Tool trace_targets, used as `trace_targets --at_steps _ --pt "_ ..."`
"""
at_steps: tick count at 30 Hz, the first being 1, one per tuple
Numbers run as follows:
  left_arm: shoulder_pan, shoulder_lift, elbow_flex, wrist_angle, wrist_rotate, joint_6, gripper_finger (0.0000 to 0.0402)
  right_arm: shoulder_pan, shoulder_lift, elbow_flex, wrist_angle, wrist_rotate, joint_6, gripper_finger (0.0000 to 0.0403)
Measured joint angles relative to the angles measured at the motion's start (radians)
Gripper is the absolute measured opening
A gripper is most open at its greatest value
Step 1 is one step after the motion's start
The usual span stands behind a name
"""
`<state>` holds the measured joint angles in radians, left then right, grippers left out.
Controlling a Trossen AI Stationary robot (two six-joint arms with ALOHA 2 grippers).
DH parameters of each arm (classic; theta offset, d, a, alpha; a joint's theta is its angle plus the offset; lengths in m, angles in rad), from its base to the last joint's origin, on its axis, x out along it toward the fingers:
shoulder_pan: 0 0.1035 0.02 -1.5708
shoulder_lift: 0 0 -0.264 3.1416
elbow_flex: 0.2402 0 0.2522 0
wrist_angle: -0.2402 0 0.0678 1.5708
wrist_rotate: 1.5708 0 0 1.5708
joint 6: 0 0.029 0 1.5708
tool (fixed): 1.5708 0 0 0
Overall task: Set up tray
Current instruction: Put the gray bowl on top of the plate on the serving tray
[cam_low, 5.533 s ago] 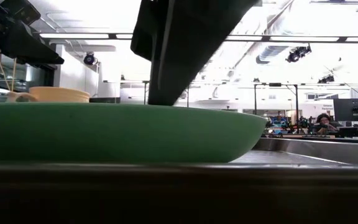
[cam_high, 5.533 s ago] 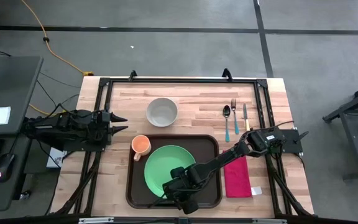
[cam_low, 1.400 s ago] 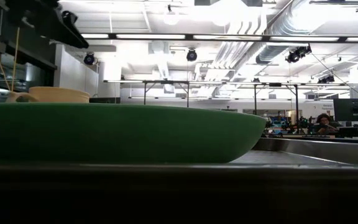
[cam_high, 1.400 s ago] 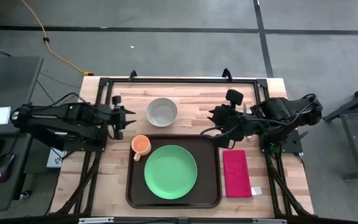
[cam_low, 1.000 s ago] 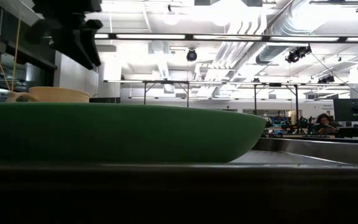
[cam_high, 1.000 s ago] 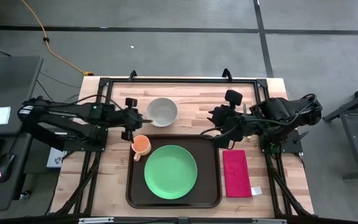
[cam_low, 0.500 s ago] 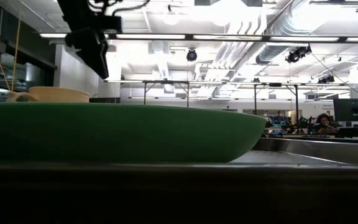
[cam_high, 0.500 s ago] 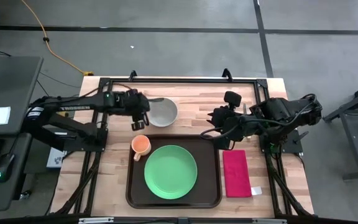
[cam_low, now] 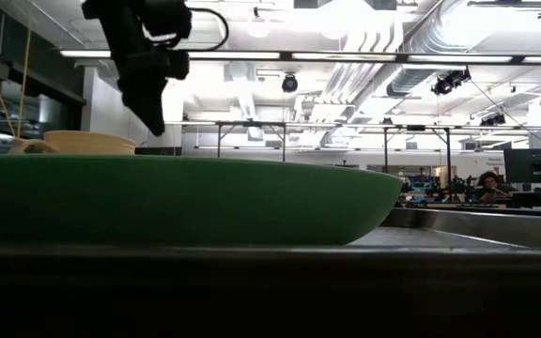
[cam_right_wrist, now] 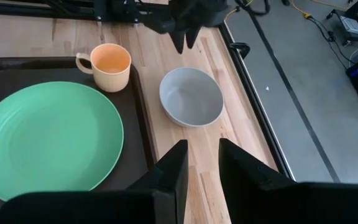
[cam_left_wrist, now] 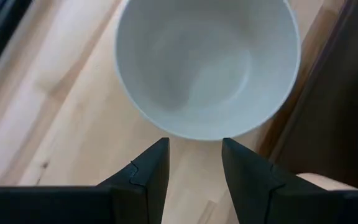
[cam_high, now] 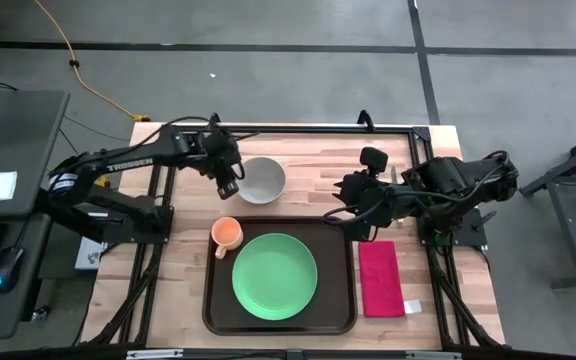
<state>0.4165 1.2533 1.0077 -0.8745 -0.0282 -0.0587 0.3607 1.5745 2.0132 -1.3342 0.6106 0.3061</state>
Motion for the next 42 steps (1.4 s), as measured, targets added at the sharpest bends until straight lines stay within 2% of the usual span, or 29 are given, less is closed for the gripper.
trace_targets --at_steps 6,18,27,42 --pt "0.014 0.086 0.000 0.051 0.014 -0.002 0.0179 0.000 0.000 0.000 0.001 -0.015 0.000 0.0067" --pt "0.117 0.203 0.000 0.101 0.030 0.001 0.0179 0.000 0.000 0.000 0.015 -0.034 0.000 0.0067" --pt "0.159 0.206 0.000 0.102 0.020 0.001 0.0179 0.000 0.000 0.001 0.016 -0.042 0.000 0.0067" --pt "0.160 0.211 0.000 0.095 0.019 -0.029 0.0179 0.000 0.001 0.001 0.060 -0.067 -0.018 0.0067"
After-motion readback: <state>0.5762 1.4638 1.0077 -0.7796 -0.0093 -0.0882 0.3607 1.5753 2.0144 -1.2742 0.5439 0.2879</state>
